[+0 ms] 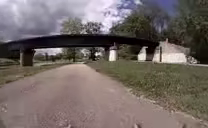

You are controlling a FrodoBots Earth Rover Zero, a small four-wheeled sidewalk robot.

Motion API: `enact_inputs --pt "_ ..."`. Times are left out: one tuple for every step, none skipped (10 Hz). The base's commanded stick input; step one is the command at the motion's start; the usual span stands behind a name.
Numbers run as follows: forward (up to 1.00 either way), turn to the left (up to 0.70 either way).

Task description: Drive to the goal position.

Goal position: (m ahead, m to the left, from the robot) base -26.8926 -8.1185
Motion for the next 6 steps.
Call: enact_inputs --pt "0.0 -1.0" --pt "0.0 -1.0" --pt "0.0 -1.0" --pt "0.0 -1.0" --pt "0.0 -1.0" --pt "0.0 -1.0"
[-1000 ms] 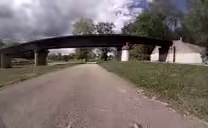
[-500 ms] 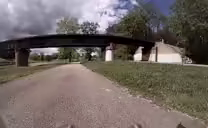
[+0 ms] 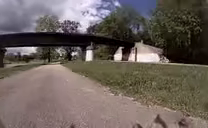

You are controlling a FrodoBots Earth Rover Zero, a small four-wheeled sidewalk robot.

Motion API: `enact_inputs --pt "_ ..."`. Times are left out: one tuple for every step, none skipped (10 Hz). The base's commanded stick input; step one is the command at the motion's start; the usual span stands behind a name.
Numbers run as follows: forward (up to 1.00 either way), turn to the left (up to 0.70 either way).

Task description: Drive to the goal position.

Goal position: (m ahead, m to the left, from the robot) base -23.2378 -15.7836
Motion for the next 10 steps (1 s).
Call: enact_inputs --pt "0.0 -1.0" --pt "0.0 -1.0" --pt "0.0 -1.0" --pt "0.0 -1.0" --pt "0.0 -1.0" --pt "0.0 -1.0" --pt "0.0 -1.0" --pt "0.0 -1.0" --pt "0.0 -1.0" --pt "0.0 -1.0"
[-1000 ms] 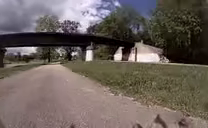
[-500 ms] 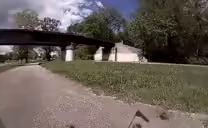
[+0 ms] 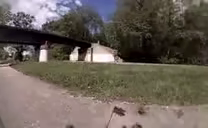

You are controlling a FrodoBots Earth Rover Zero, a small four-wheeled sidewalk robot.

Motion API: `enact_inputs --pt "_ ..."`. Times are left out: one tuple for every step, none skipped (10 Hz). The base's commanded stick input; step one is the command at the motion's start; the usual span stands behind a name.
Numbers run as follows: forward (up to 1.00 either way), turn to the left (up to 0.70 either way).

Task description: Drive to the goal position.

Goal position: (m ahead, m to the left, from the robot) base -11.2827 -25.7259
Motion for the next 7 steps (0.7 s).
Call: enact_inputs --pt "0.0 -1.0" --pt "0.0 -1.0" --pt "0.0 -1.0" --pt "0.0 -1.0" --pt "0.0 -1.0" --pt "0.0 -1.0" --pt "0.0 -1.0"
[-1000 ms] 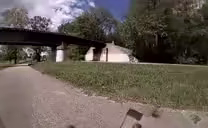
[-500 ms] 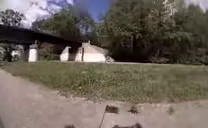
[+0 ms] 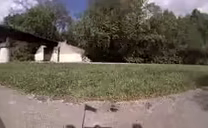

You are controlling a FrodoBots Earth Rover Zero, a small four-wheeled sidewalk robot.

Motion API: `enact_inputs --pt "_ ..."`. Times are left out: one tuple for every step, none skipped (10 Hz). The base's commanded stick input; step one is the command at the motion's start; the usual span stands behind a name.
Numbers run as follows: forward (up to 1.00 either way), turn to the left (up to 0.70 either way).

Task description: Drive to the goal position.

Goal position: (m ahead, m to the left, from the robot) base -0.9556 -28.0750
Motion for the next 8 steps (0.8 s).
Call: enact_inputs --pt "0.0 -1.0" --pt "0.0 -1.0" --pt "0.0 -1.0" --pt "0.0 -1.0" --pt "0.0 -1.0" --pt "0.0 -1.0" --pt "0.0 -1.0" --pt "0.0 -1.0"
